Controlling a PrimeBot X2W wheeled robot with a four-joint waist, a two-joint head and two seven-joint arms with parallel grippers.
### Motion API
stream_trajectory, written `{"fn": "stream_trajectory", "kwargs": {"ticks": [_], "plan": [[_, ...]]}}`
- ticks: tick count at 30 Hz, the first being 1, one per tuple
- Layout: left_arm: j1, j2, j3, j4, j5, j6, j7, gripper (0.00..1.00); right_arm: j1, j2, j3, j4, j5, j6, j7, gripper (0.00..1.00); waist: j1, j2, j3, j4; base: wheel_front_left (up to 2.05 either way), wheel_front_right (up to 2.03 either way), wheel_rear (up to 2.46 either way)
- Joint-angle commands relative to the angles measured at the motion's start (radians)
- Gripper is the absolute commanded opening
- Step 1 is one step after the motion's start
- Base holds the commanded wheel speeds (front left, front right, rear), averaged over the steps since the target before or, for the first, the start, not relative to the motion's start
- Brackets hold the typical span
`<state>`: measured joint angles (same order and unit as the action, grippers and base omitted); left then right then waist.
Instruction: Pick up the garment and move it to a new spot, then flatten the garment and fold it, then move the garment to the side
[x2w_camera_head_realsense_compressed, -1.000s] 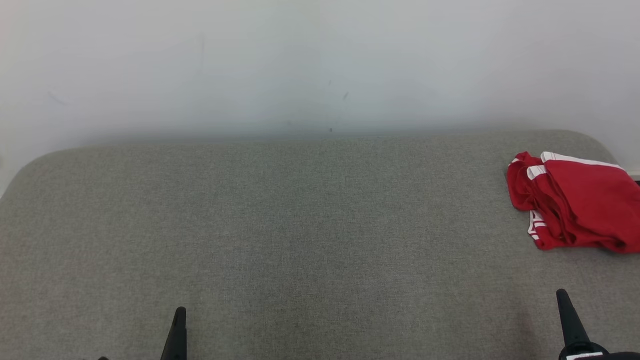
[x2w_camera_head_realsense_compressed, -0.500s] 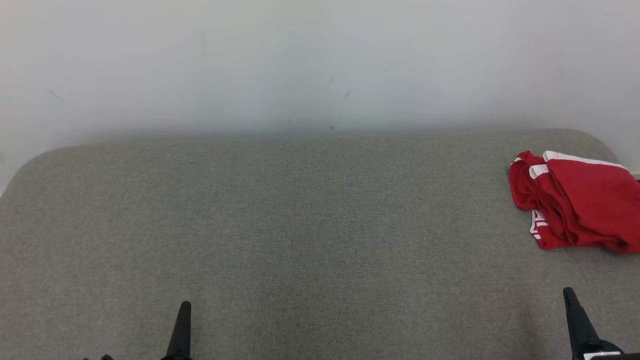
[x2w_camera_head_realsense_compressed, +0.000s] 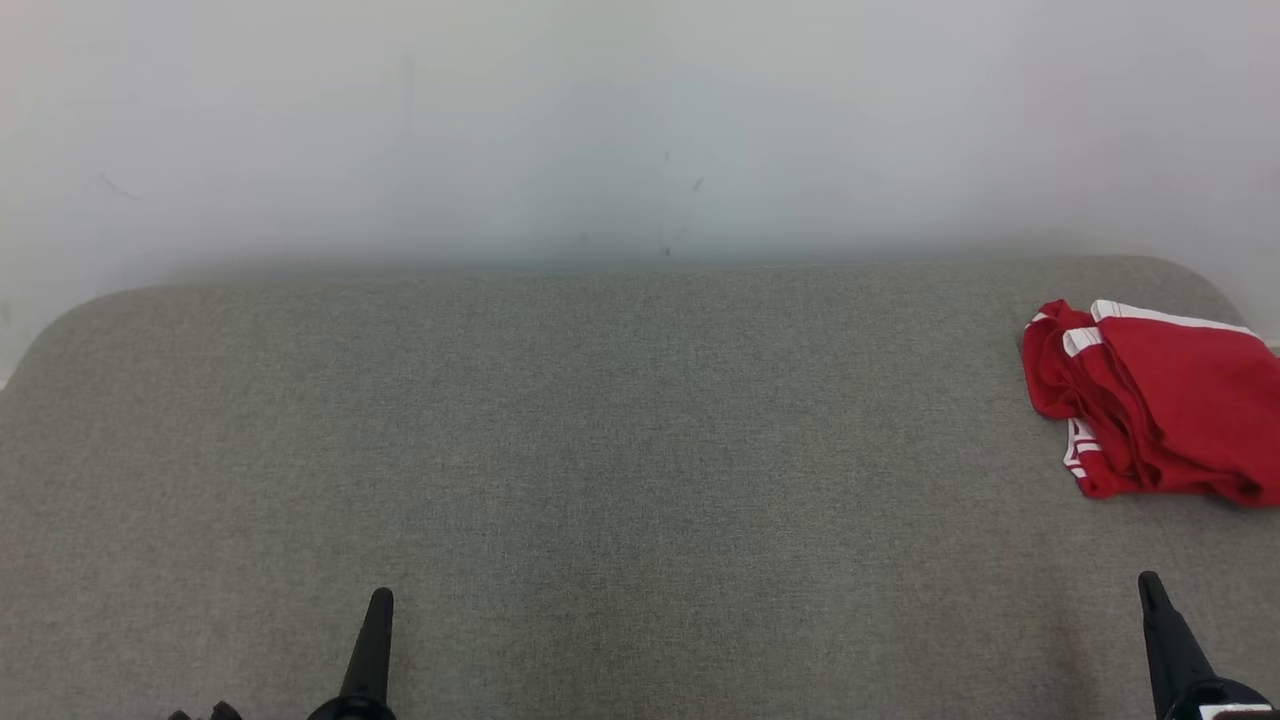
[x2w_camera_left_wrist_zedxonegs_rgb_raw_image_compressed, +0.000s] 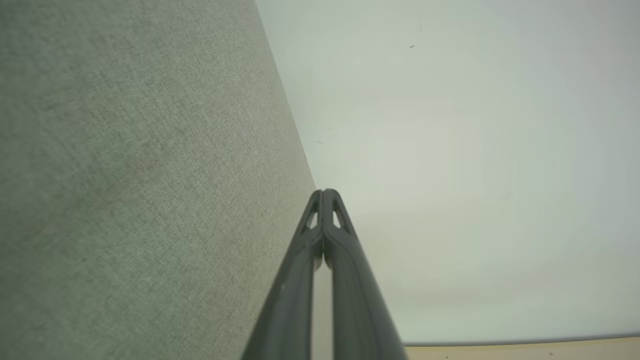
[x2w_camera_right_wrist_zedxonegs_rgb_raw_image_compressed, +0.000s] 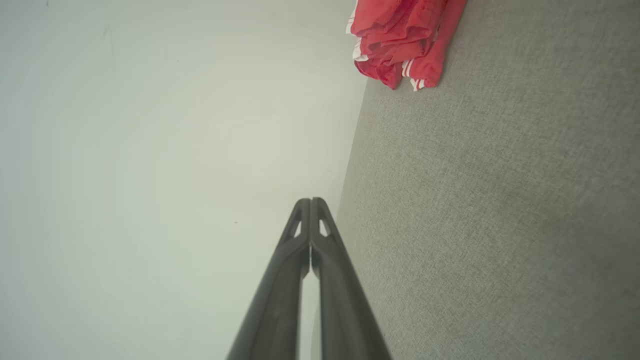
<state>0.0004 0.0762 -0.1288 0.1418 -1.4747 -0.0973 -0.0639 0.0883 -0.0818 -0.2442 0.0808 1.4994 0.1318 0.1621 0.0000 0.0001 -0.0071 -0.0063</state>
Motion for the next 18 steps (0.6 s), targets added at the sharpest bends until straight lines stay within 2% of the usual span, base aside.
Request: {"fn": "stream_trajectory", "kwargs": {"ticks": [1,18], "plan": [[-0.009,-0.003,0.003,-0.002,-0.016,-0.007,0.004,0.00,0.007,-0.002,-0.006,-0.007,0.019,-0.002,0.007,0.00,0.0000,-0.0001,0.000,0.000,0.00,0.00,0.00],[-0.026,-0.022,0.007,0.004,-0.128,-0.030,0.022,0.00,0.007,0.003,-0.039,-0.016,0.147,-0.002,0.056,0.00,0.0000,-0.0001,0.007,0.005,0.00,0.00,0.00]]}}
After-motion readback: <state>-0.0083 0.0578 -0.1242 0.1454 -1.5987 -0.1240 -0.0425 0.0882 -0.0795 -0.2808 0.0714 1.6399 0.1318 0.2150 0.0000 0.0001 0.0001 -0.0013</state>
